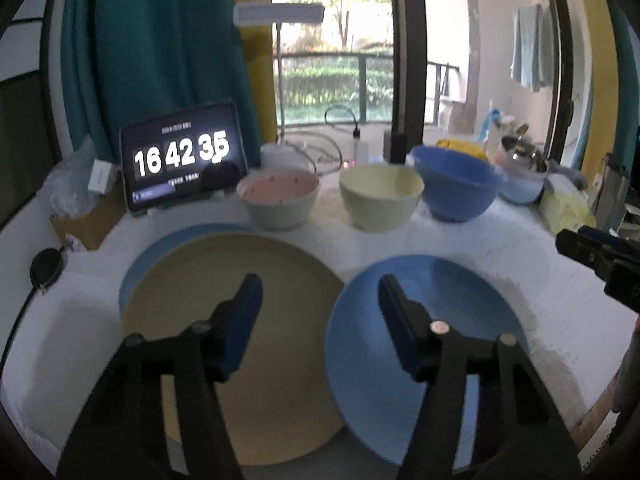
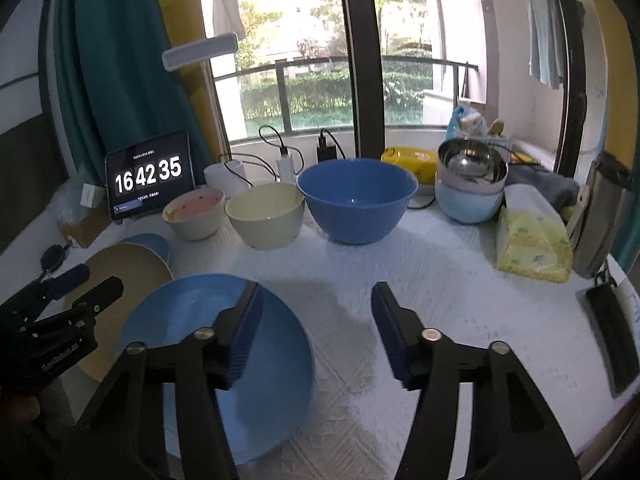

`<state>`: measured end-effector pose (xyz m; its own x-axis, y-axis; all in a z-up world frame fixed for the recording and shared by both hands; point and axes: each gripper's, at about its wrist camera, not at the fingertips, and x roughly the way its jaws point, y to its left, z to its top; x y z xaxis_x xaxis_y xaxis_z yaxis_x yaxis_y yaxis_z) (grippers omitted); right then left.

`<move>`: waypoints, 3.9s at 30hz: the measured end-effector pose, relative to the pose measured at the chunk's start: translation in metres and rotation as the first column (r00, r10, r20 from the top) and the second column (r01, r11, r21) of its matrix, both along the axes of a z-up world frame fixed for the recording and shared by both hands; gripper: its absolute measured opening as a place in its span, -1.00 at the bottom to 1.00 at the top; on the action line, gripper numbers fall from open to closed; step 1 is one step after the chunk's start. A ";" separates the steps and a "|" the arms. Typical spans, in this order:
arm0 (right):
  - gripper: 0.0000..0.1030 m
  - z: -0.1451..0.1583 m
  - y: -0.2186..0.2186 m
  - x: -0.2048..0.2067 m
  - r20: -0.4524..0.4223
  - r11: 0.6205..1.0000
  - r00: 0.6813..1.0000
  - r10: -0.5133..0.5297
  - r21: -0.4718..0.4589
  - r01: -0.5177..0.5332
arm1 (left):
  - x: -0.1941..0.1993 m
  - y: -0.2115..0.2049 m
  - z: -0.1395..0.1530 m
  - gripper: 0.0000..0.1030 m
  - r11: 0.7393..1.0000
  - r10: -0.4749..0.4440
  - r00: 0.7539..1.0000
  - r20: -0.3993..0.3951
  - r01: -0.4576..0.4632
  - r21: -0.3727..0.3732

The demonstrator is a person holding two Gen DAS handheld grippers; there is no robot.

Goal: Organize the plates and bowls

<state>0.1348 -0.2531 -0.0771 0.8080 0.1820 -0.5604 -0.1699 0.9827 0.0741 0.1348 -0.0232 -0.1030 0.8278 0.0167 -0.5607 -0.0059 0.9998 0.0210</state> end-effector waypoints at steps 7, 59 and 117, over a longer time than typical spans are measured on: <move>-0.40 -0.030 -0.007 0.017 -0.099 1.000 0.995 0.004 0.031 -0.001 | 0.011 -0.004 -0.020 -0.07 1.000 0.013 0.997 -0.076 -0.012 0.017; -0.86 -0.062 -0.093 0.016 -0.203 0.986 0.971 -0.130 0.080 0.149 | 0.028 -0.109 -0.051 -0.48 0.976 -0.205 0.952 -0.228 0.217 0.031; -0.81 -0.014 0.027 0.019 -0.128 0.997 0.992 -0.015 -0.080 0.005 | -0.016 0.035 0.010 -0.06 0.993 -0.003 0.998 0.070 0.011 -0.115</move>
